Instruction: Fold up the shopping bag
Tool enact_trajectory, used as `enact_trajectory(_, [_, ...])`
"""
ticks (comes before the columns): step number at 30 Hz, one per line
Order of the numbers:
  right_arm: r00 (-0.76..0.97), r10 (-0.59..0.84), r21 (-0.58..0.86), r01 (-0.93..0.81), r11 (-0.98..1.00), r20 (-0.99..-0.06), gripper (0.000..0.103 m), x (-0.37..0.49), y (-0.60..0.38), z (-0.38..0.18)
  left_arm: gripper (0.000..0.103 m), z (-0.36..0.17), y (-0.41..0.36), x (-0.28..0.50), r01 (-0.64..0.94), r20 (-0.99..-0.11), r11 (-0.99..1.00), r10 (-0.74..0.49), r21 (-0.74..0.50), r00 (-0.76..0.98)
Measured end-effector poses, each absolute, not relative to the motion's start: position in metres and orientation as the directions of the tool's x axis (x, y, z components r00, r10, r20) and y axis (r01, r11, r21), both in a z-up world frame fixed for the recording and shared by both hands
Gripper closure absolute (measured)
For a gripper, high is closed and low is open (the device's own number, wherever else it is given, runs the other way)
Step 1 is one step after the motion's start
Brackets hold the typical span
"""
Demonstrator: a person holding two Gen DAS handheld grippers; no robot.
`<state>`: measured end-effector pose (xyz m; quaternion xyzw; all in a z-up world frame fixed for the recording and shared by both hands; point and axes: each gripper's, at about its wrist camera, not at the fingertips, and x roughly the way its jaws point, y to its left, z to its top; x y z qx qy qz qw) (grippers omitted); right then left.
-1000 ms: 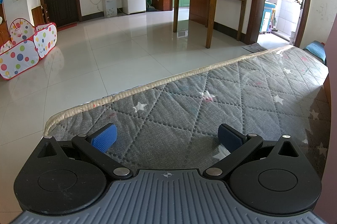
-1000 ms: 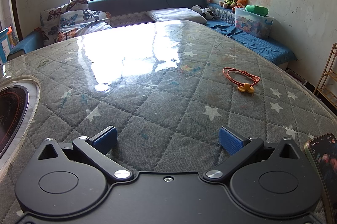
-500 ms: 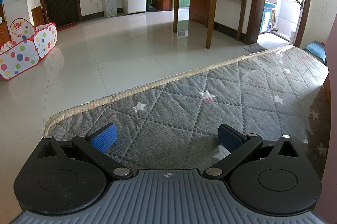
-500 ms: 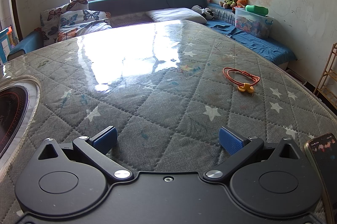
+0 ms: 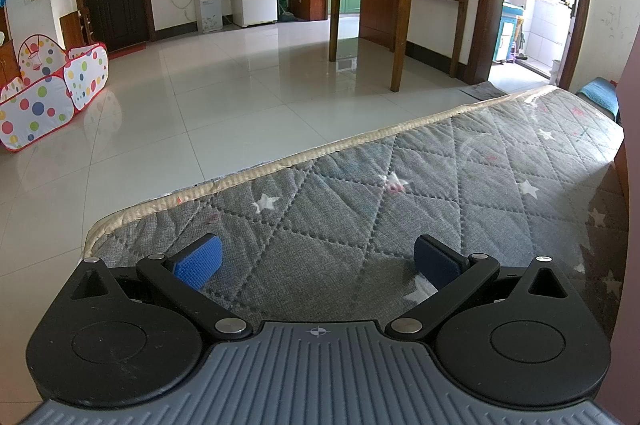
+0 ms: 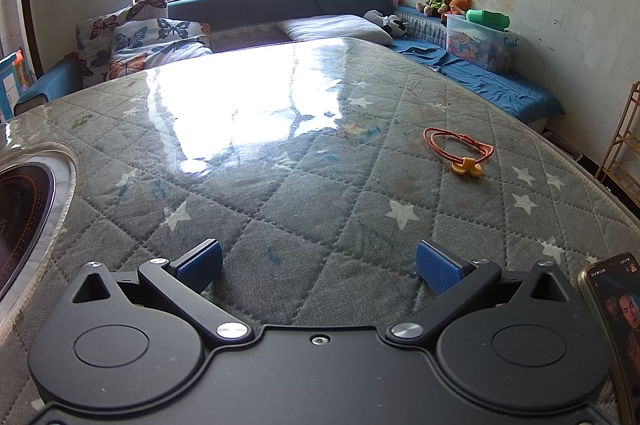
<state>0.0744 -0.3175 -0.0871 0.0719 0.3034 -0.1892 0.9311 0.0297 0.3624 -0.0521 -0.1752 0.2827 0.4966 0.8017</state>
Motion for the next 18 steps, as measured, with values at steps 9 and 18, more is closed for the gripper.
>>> enact_trajectory(9, [0.744, -0.309, 0.019, 0.396, 0.918, -0.592, 0.0, 0.0744, -0.3175, -0.0872, 0.0, -0.0517, 0.3635, 0.0296, -0.895, -0.627, 0.445, 0.697, 0.0, 0.347])
enact_trajectory(18, [0.745, -0.309, 0.019, 0.396, 0.918, -0.592, 0.0, 0.0744, -0.3175, -0.0872, 0.0, -0.0518, 0.3634, 0.0295, -0.895, -0.627, 0.445, 0.697, 0.0, 0.347])
